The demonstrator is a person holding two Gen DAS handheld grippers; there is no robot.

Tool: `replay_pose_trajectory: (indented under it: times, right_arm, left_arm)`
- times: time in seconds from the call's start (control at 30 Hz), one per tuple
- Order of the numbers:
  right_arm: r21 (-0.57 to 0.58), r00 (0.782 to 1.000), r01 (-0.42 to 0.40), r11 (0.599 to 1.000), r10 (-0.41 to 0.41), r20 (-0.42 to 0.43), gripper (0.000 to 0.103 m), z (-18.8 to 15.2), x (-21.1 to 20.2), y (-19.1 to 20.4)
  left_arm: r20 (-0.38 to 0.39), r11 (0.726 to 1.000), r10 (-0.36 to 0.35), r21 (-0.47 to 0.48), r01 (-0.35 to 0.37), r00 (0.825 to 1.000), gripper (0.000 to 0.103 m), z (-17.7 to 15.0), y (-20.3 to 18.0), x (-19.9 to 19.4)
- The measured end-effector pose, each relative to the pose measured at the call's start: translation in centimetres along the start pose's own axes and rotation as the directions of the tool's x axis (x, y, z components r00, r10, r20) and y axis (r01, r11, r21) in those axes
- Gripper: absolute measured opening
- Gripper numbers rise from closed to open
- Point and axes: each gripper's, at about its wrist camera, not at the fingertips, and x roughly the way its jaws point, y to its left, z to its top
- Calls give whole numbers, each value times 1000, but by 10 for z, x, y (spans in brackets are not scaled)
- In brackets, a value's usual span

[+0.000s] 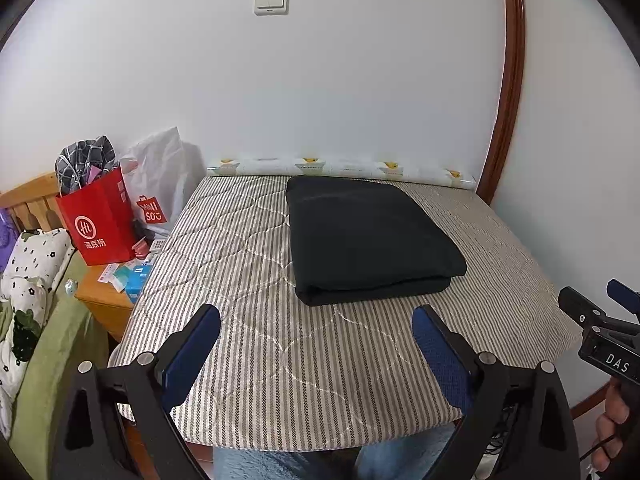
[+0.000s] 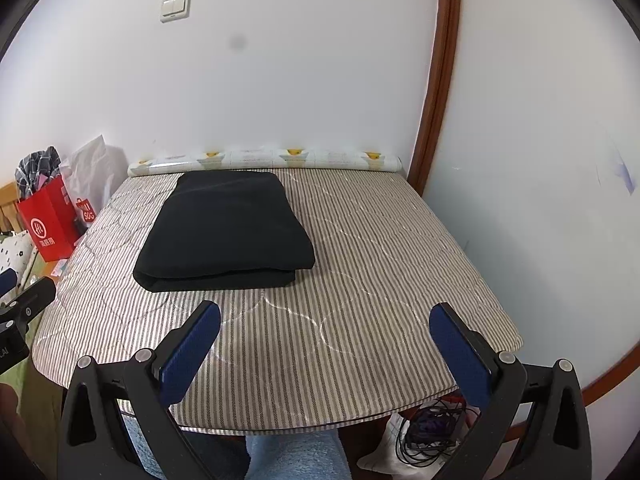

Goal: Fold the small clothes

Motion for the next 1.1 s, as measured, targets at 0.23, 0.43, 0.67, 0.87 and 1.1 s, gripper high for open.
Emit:
replay_pose_trajectory:
  times: [0.23, 0.43, 0.67, 0.87, 1.1]
  right_arm:
    - [-5, 1000, 0, 1000, 0, -3, 103, 2, 1, 1]
    - [-5, 1000, 1, 1000, -1, 1, 103, 3, 1, 2]
    - [-11, 1000, -2, 1000, 2, -4, 103, 5, 6, 1]
    - [-15, 1000, -2, 1000, 2, -12, 103, 11, 13, 0]
    - [-9, 1000, -9, 1000, 9, -22, 103, 19, 22, 1]
  left_arm:
    - [-6, 1000, 0, -6, 0, 1000, 97, 1, 5, 2]
    - [-5, 1000, -2, -9, 2, 1000, 97, 5, 7, 4]
    - [-9, 1000, 2, -6, -2, 1000, 97, 8, 7, 6]
    - [-11, 1000, 0, -3, 0, 1000, 97, 11, 6, 9]
    - [-25, 1000, 10, 5, -9, 1000, 97, 24, 4, 24]
